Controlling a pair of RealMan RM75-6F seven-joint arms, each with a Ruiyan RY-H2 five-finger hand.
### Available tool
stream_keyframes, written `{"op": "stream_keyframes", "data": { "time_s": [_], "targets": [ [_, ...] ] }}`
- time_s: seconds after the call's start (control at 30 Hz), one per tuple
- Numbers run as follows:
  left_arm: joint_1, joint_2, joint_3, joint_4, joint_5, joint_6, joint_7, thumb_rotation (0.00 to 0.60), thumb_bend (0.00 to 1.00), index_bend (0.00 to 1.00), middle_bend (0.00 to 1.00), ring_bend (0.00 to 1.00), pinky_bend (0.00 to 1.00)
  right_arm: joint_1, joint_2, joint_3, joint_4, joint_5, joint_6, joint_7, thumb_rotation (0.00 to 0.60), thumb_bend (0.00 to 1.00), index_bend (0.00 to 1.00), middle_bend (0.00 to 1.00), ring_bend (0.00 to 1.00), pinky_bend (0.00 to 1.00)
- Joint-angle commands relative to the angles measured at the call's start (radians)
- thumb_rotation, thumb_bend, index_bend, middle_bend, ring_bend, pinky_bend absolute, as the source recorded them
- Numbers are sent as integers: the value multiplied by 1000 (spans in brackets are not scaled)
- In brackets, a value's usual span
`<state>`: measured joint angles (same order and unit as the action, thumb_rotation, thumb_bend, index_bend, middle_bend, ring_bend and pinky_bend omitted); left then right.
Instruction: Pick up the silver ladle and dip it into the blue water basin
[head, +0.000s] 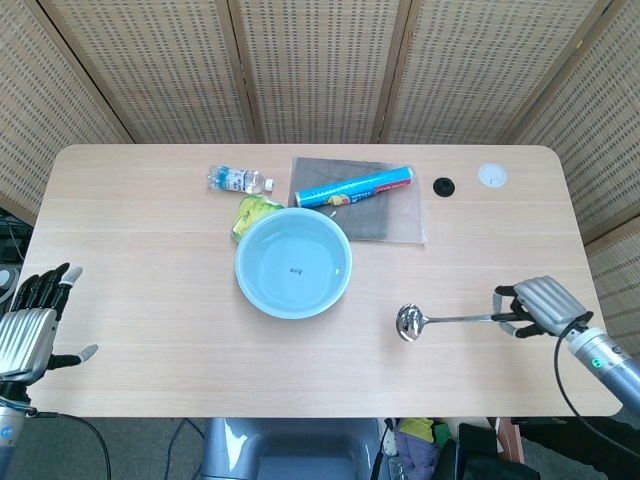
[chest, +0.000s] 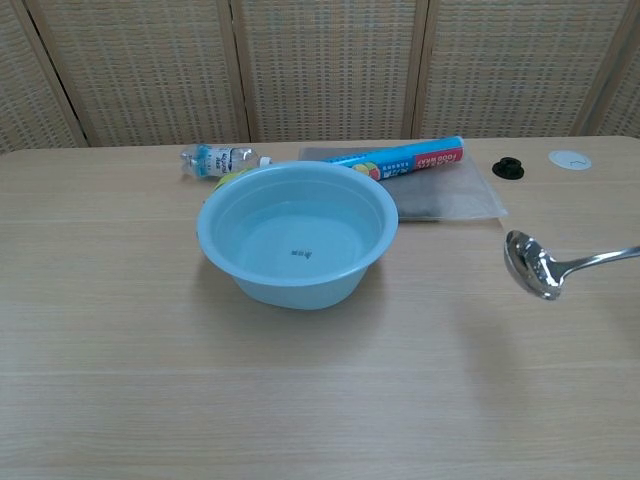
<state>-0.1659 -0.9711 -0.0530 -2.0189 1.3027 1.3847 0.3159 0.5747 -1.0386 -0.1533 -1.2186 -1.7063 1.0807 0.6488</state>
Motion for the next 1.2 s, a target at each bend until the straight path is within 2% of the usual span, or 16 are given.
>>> {"op": "stream_keyframes", "data": {
  "time_s": [0.03,0.27,0.37,0.53,0.77,0.93,1.1,1.17,1.2],
  "targets": [
    [-2,2,-3,0,-5,-2,-4,600,0,0,0,0,0,13,67,11,-26,6,9,43,600,1000,891,952,944,1000],
    [-8,2,-8,4,-13,-5,-2,600,0,0,0,0,0,100,195,71,-164,69,-111,29,600,1000,891,953,944,1000],
    [-9,-2,-9,7,-9,-3,-3,600,0,0,0,0,0,129,214,90,-202,99,-167,7,600,1000,891,953,944,1000],
    [-10,3,-12,10,-8,-3,-19,600,0,0,0,0,0,214,238,142,-283,184,-329,-63,600,1000,892,954,948,1000],
    [-13,10,-16,14,-14,-12,-43,600,0,0,0,0,0,353,202,223,-344,346,-555,-208,600,1000,902,957,949,1000],
    [-20,19,-27,23,-45,-28,-64,600,0,0,0,0,0,470,139,265,-338,533,-698,-309,600,1000,904,957,949,1000],
    [-27,28,-34,28,-67,-45,-82,600,0,0,0,0,0,574,69,244,-308,695,-714,-447,600,1000,904,957,949,1000],
    [-31,31,-36,31,-74,-52,-88,600,0,0,0,0,0,622,44,201,-291,755,-685,-550,600,1000,905,957,949,1000],
    [-34,32,-38,33,-83,-59,-93,600,0,0,0,0,0,665,19,165,-288,820,-647,-643,600,1000,906,957,950,1000]
  ]
}}
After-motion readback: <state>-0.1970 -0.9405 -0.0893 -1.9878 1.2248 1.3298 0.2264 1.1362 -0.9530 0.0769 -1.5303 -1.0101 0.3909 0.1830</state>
